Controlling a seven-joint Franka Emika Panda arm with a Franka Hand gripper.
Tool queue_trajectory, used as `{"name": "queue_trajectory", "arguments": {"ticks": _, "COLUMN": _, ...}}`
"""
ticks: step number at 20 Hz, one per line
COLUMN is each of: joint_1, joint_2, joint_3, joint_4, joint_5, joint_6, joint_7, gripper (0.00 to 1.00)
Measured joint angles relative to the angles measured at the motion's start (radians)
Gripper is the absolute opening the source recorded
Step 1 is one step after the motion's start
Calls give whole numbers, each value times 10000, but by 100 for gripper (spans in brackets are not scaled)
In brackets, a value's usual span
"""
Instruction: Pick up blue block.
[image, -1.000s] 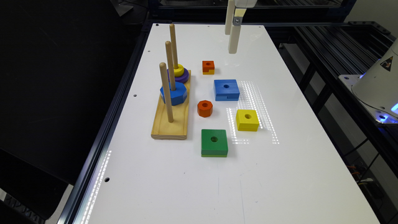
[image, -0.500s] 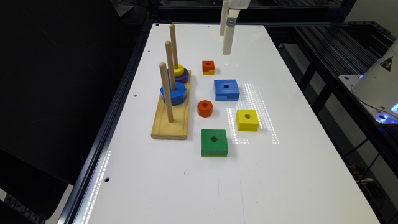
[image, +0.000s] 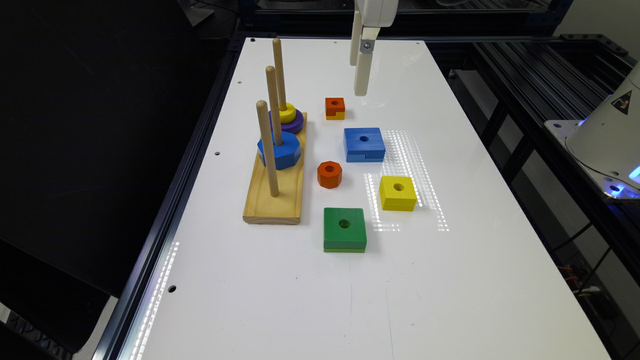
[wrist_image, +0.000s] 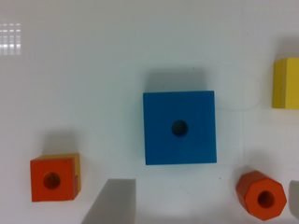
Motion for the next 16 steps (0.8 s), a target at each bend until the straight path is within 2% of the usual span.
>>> {"name": "queue_trajectory", "arguments": {"ticks": 7, "joint_1": -7, "joint_2": -599, "joint_3": 11, "joint_4": -652, "joint_5": 3, "joint_6": -1, "joint_7": 0, "gripper": 100}}
{"name": "queue_trajectory", "arguments": {"ticks": 13, "joint_1": -4, "joint_2": -710, "joint_3": 19, "joint_4": -825, "joint_5": 4, "joint_6": 38, "joint_7": 0, "gripper": 100}}
{"name": "queue_trajectory", "arguments": {"ticks": 16, "joint_1": -7, "joint_2": -451, "joint_3": 21, "joint_4": -1125, "joint_5": 2, "joint_6": 598, "joint_7": 0, "gripper": 100}}
